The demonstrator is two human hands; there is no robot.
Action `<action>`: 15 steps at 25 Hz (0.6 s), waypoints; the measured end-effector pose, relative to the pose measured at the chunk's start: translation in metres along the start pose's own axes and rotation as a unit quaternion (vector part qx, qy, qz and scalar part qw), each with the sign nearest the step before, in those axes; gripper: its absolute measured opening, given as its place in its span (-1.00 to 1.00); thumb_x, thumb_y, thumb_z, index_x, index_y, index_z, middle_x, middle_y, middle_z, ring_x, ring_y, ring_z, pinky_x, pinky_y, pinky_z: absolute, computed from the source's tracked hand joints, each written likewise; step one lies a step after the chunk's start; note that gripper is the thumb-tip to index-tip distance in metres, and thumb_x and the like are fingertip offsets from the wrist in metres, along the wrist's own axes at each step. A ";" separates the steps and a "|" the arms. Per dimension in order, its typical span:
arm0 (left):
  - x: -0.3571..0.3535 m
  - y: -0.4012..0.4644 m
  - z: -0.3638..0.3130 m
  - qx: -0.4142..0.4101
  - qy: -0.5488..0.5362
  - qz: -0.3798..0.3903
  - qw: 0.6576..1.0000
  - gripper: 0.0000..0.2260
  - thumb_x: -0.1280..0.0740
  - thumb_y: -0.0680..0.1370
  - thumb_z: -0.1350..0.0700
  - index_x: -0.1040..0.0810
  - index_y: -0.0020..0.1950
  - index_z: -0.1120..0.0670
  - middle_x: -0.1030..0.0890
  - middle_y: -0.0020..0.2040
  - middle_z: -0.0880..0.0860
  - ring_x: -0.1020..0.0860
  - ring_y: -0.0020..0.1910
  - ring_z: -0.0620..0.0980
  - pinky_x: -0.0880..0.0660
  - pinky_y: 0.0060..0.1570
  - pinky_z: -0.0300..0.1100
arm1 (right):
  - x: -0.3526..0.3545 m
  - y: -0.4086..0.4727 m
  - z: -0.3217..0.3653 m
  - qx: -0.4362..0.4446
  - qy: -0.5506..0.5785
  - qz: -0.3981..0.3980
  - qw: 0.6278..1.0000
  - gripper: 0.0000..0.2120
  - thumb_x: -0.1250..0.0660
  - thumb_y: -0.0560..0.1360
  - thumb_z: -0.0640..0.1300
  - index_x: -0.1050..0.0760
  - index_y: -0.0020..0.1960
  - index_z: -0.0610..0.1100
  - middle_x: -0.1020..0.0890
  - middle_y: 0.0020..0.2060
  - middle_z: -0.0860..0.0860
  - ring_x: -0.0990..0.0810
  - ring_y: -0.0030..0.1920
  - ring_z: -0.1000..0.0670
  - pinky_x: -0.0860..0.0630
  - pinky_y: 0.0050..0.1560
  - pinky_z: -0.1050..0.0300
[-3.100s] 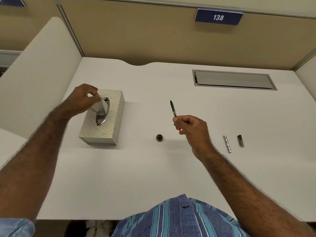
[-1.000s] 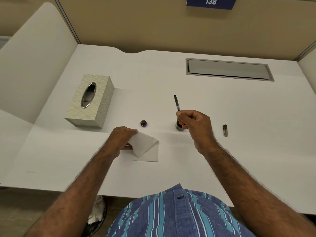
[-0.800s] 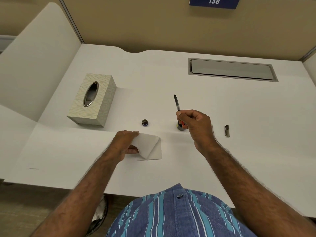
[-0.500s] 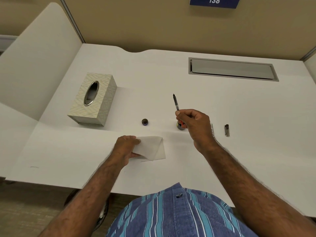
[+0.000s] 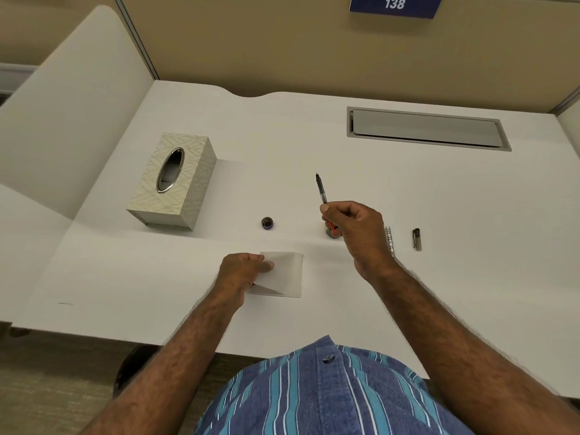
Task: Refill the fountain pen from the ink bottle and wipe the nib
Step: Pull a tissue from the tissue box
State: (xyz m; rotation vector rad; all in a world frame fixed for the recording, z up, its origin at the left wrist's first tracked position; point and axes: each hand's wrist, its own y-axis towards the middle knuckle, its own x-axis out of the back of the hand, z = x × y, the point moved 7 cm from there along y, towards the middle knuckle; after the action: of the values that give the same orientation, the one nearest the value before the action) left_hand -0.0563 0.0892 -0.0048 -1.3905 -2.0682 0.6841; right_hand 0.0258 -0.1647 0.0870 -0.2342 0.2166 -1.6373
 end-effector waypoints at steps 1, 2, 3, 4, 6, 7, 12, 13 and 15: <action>0.000 0.000 0.002 -0.002 0.009 -0.002 1.000 -0.81 -0.61 0.40 0.31 -0.64 -0.20 0.11 -0.67 -0.13 0.05 -0.59 -0.12 0.08 -0.53 0.04 -0.02 | 0.000 0.000 0.000 0.001 0.000 0.001 1.000 -0.91 -0.56 0.53 -0.10 -0.75 -0.07 -0.13 -0.72 -0.25 -0.05 -0.60 -0.24 0.01 -0.56 -0.12 0.09; 0.001 0.000 0.002 -0.002 0.017 -0.006 1.000 -0.81 -0.62 0.39 0.29 -0.64 -0.21 0.11 -0.66 -0.15 0.06 -0.58 -0.14 0.08 -0.51 0.03 -0.04 | 0.001 0.000 0.000 0.002 -0.001 0.001 1.000 -0.91 -0.56 0.53 -0.10 -0.75 -0.07 -0.13 -0.72 -0.25 -0.05 -0.60 -0.24 0.00 -0.56 -0.12 0.09; 0.000 0.000 0.001 -0.001 0.029 -0.008 1.000 -0.81 -0.63 0.39 0.26 -0.63 -0.22 0.13 -0.65 -0.16 0.08 -0.56 -0.16 0.09 -0.51 0.02 -0.05 | 0.001 0.000 0.000 0.004 -0.001 0.000 1.000 -0.91 -0.56 0.53 -0.10 -0.75 -0.07 -0.13 -0.72 -0.25 -0.05 -0.60 -0.24 0.00 -0.56 -0.12 0.10; 0.000 0.000 0.001 -0.004 0.039 -0.008 0.999 -0.80 -0.64 0.39 0.24 -0.62 -0.22 0.16 -0.63 -0.18 0.10 -0.54 -0.18 0.09 -0.50 0.00 -0.06 | 0.001 0.000 0.000 0.004 -0.001 0.000 1.000 -0.91 -0.56 0.53 -0.10 -0.75 -0.07 -0.13 -0.72 -0.25 -0.05 -0.60 -0.24 0.00 -0.56 -0.12 0.10; -0.001 0.001 0.001 -0.022 0.064 0.004 0.998 -0.77 -0.63 0.40 0.22 -0.58 -0.20 0.18 -0.60 -0.19 0.11 -0.51 -0.19 0.10 -0.47 -0.07 -0.08 | 0.001 0.000 0.000 0.003 0.002 0.001 1.000 -0.90 -0.56 0.53 -0.10 -0.75 -0.07 -0.13 -0.72 -0.25 -0.05 -0.60 -0.23 0.00 -0.57 -0.11 0.09; -0.001 0.000 0.001 -0.036 0.086 0.009 0.996 -0.79 -0.62 0.41 0.22 -0.59 -0.19 0.18 -0.62 -0.18 0.08 -0.53 -0.18 0.11 -0.48 -0.09 -0.10 | 0.001 -0.001 0.000 0.004 0.002 0.001 1.000 -0.91 -0.56 0.53 -0.10 -0.75 -0.07 -0.13 -0.71 -0.25 -0.05 -0.59 -0.24 -0.01 -0.57 -0.11 0.08; 0.004 -0.006 0.002 -0.117 0.254 -0.021 0.960 -0.62 -0.63 0.42 0.12 -0.57 0.14 0.13 -0.62 0.06 0.04 -0.59 0.02 0.08 -0.48 -0.06 -0.15 | 0.003 0.000 -0.001 0.004 0.005 -0.004 1.000 -0.93 -0.57 0.52 -0.10 -0.75 -0.09 -0.11 -0.72 -0.26 -0.03 -0.60 -0.23 -0.02 -0.58 -0.11 0.09; 0.004 -0.007 0.002 -0.129 0.277 -0.029 0.952 -0.55 -0.64 0.41 0.10 -0.52 0.19 0.12 -0.59 0.09 0.04 -0.57 0.04 0.08 -0.47 -0.03 -0.15 | 0.003 0.000 -0.002 0.003 0.006 -0.005 1.000 -0.93 -0.57 0.52 -0.11 -0.75 -0.09 -0.11 -0.72 -0.27 -0.03 -0.60 -0.23 -0.02 -0.58 -0.12 0.09; 0.003 -0.007 0.005 -0.141 0.299 -0.033 0.943 -0.44 -0.66 0.38 0.06 -0.44 0.25 0.09 -0.56 0.13 0.06 -0.57 0.07 0.10 -0.48 -0.02 -0.14 | 0.003 0.000 -0.002 0.002 0.006 -0.005 1.000 -0.93 -0.57 0.52 -0.11 -0.75 -0.10 -0.11 -0.72 -0.27 -0.02 -0.60 -0.24 -0.02 -0.57 -0.12 0.08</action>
State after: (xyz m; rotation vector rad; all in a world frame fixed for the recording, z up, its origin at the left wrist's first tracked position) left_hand -0.0652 0.0891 -0.0039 -1.4450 -1.7417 -0.0798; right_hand 0.0247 -0.1680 0.0849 -0.2230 0.2215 -1.6499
